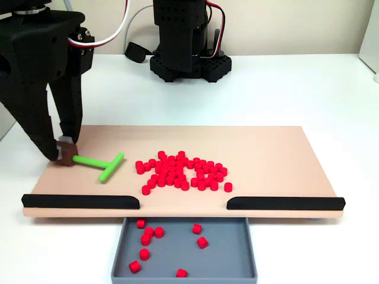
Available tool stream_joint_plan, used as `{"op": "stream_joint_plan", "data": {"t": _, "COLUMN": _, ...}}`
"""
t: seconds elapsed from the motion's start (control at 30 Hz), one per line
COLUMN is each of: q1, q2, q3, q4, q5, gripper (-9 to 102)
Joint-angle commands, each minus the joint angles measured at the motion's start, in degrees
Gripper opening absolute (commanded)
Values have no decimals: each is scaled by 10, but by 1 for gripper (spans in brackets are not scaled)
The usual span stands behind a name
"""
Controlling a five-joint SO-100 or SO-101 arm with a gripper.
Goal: Push granules from right to the grey container
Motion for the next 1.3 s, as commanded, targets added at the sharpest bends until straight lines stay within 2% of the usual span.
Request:
{"op": "stream_joint_plan", "data": {"t": 0.0, "q1": 0, "q2": -4, "q3": -40, "q4": 1, "q5": -402, "gripper": 0}}
{"op": "stream_joint_plan", "data": {"t": 1.27, "q1": -36, "q2": -33, "q3": -62, "q4": 0, "q5": -354, "gripper": 0}}
